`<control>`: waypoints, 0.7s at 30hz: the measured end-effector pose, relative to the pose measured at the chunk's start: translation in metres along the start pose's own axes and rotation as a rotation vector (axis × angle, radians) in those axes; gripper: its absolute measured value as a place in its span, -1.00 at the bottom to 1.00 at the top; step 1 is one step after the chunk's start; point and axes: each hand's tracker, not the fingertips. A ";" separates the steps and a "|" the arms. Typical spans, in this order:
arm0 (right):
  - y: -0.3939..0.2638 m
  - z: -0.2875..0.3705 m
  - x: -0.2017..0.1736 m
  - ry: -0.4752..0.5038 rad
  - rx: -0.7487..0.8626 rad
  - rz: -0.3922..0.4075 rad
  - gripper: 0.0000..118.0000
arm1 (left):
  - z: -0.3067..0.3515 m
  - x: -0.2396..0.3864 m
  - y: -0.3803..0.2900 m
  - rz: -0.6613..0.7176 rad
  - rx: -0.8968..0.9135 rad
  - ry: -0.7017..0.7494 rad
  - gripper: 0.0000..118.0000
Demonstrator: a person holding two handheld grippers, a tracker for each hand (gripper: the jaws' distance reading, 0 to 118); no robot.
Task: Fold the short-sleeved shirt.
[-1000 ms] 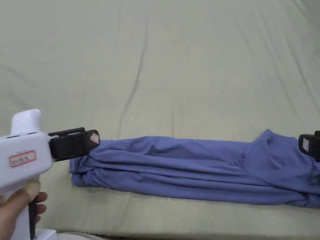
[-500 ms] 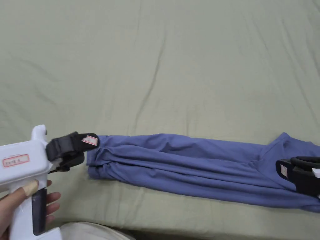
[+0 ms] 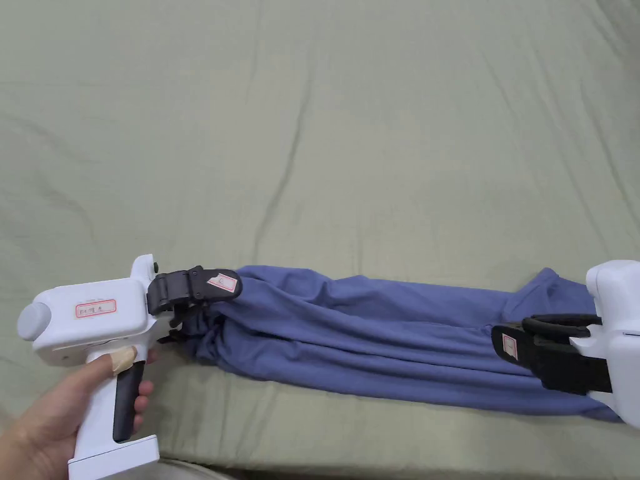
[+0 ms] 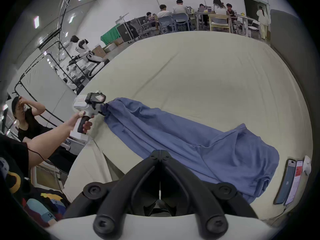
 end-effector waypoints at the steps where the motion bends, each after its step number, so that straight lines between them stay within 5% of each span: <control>1: 0.001 0.000 -0.001 -0.008 -0.001 0.007 -0.96 | -0.004 0.002 0.000 0.008 0.000 0.006 0.29; 2: 0.002 0.000 -0.002 -0.024 0.000 0.013 -0.96 | -0.005 0.002 -0.001 0.035 0.018 0.068 -0.87; 3: 0.003 0.001 -0.003 -0.041 0.003 0.015 -0.96 | -0.009 0.003 -0.006 0.018 0.021 0.197 -0.87; 7: 0.006 0.002 -0.009 -0.147 -0.009 0.017 -0.96 | 0.006 0.014 -0.007 0.020 0.055 0.158 -0.87; 14: 0.008 0.001 -0.038 -0.084 -0.009 0.060 -0.96 | 0.084 0.030 0.021 0.000 0.150 0.192 -0.87; 21: 0.012 -0.005 -0.051 -0.061 -0.005 0.102 -0.96 | 0.150 0.055 0.039 -0.010 0.288 0.451 -0.87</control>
